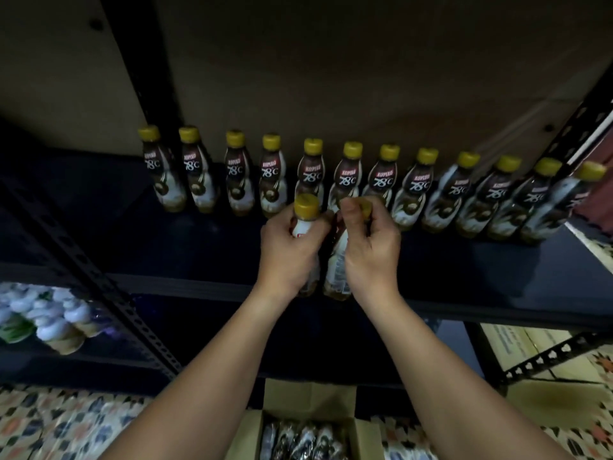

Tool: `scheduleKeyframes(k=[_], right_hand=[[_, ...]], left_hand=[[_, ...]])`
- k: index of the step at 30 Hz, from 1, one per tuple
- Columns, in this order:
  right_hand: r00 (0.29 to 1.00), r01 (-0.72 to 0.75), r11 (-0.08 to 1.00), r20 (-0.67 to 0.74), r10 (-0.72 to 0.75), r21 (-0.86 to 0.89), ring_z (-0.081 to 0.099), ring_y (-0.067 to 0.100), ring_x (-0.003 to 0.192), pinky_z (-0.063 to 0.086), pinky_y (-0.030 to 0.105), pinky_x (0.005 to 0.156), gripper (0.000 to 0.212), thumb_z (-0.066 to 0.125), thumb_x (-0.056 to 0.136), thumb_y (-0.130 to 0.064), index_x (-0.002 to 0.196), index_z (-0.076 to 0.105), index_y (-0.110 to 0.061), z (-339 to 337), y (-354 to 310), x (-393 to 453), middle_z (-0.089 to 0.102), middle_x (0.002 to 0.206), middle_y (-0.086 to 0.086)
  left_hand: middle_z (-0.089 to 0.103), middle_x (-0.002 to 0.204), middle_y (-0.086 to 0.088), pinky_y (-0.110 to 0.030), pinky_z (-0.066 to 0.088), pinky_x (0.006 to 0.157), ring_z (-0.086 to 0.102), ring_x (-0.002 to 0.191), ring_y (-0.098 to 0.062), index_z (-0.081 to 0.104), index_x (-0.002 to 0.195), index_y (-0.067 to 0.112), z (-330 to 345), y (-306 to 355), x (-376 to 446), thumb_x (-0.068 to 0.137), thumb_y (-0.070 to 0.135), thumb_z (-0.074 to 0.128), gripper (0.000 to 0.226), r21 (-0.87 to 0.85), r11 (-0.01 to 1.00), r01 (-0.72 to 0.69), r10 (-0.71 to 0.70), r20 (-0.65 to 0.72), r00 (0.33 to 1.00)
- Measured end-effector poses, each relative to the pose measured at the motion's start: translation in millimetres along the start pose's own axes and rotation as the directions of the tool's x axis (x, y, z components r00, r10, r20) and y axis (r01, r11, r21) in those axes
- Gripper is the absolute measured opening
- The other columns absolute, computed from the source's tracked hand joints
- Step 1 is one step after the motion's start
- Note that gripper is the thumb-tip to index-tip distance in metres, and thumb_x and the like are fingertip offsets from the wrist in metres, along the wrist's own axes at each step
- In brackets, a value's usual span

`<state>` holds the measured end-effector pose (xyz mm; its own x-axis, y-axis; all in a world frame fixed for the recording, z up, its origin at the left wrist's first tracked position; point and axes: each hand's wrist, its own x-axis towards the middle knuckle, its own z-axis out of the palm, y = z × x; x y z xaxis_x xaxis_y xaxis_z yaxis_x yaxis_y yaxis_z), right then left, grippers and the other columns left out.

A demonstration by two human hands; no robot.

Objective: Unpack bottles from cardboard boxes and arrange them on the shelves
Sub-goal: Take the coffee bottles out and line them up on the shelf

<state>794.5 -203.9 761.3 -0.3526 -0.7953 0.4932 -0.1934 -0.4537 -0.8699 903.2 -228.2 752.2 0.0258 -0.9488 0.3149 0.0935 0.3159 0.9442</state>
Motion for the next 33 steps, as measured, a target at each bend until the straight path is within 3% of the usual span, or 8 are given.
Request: scheduleKeyframes(k=[3, 6, 15, 18, 24, 27, 30, 33], right_hand=[[1.000, -0.009, 1.000, 0.023, 0.009, 0.013, 0.048, -0.005, 0.062, 0.039, 0.013, 0.060, 0.024, 0.056, 0.093, -0.046, 0.082, 0.055, -0.025, 2.8, 8.2, 10.9, 0.057, 0.069, -0.017], [1.000, -0.017, 1.000, 0.017, 0.017, 0.006, 0.057, -0.007, 0.069, 0.043, 0.010, 0.067, 0.018, 0.060, 0.098, -0.033, 0.091, 0.059, -0.016, 3.9, 19.4, 24.5, 0.064, 0.074, -0.020], [0.995, 0.080, 0.989, -0.047, -0.087, -0.128, 0.064, 0.000, 0.076, 0.048, 0.017, 0.070, 0.024, 0.062, 0.100, -0.029, 0.099, 0.061, -0.005, 14.9, 41.4, 47.3, 0.068, 0.083, -0.005], [0.995, 0.077, 0.989, -0.047, -0.083, -0.123, 0.064, 0.000, 0.076, 0.047, 0.015, 0.070, 0.025, 0.061, 0.100, -0.029, 0.098, 0.061, -0.005, 14.8, 42.4, 49.2, 0.068, 0.082, -0.004], [0.999, 0.043, 0.995, -0.016, -0.045, -0.087, 0.061, -0.003, 0.075, 0.044, 0.014, 0.069, 0.034, 0.057, 0.098, -0.042, 0.098, 0.060, -0.008, 13.2, 36.1, 48.2, 0.064, 0.080, -0.010], [0.999, 0.031, 0.996, 0.028, -0.029, -0.084, 0.059, -0.004, 0.076, 0.041, 0.010, 0.068, 0.039, 0.055, 0.095, -0.047, 0.099, 0.060, -0.009, 7.8, 33.1, 47.3, 0.062, 0.081, -0.012], [0.999, 0.001, 0.995, 0.040, 0.003, -0.104, 0.061, -0.003, 0.090, 0.044, 0.012, 0.075, 0.040, 0.057, 0.093, -0.051, 0.110, 0.060, -0.015, 1.7, 36.4, 43.7, 0.065, 0.095, -0.012], [0.999, -0.035, 0.990, 0.015, 0.038, -0.138, 0.060, 0.004, 0.112, 0.050, 0.026, 0.092, 0.046, 0.064, 0.092, -0.055, 0.126, 0.056, -0.025, -3.8, 47.5, 36.9, 0.064, 0.118, -0.011]], left_hand=[[0.076, 0.091, -0.013, -0.032, 0.057, 0.078, 0.072, 0.088, -0.017, 0.073, 0.096, 0.000, 4.3, -6.2, 9.0, 0.095, 0.011, 0.070, 0.012, -0.024, 1.000, -0.017, 0.017, 0.011, 1.000], [0.075, 0.086, -0.005, -0.025, 0.055, 0.074, 0.069, 0.084, -0.011, 0.073, 0.096, 0.001, 10.2, -8.7, 22.2, 0.096, 0.007, 0.068, 0.007, -0.045, 0.998, -0.034, 0.035, 0.028, 0.999], [0.068, 0.078, -0.003, -0.035, 0.050, 0.068, 0.063, 0.075, -0.016, 0.070, 0.087, 0.015, 16.9, -19.0, 49.9, 0.097, 0.011, 0.065, 0.011, -0.040, 0.998, -0.051, 0.053, 0.052, 0.997], [0.069, 0.077, 0.000, -0.029, 0.051, 0.066, 0.064, 0.074, -0.012, 0.069, 0.089, 0.013, 18.8, -20.6, 52.5, 0.097, 0.009, 0.065, 0.010, -0.053, 0.998, -0.039, 0.042, 0.052, 0.998], [0.075, 0.095, -0.004, -0.026, 0.055, 0.078, 0.072, 0.092, -0.015, 0.068, 0.108, 0.001, 14.5, -17.6, 53.4, 0.100, 0.015, 0.064, 0.017, -0.068, 0.997, -0.035, 0.044, 0.122, 0.992], [0.072, 0.111, -0.009, -0.035, 0.056, 0.092, 0.070, 0.108, -0.022, 0.064, 0.118, 0.004, 9.5, -17.0, 52.0, 0.102, 0.025, 0.061, 0.026, -0.029, 0.997, -0.078, 0.082, 0.176, 0.981], [0.067, 0.116, -0.006, -0.039, 0.054, 0.095, 0.066, 0.110, -0.021, 0.057, 0.121, 0.013, 4.1, -21.8, 50.1, 0.098, 0.031, 0.068, 0.031, 0.048, 0.990, -0.135, 0.127, 0.146, 0.981], [0.062, 0.122, -0.008, -0.048, 0.053, 0.096, 0.064, 0.113, -0.025, 0.054, 0.124, 0.021, -1.6, -30.6, 46.8, 0.090, 0.037, 0.077, 0.043, 0.124, 0.973, -0.194, 0.185, 0.079, 0.980]])
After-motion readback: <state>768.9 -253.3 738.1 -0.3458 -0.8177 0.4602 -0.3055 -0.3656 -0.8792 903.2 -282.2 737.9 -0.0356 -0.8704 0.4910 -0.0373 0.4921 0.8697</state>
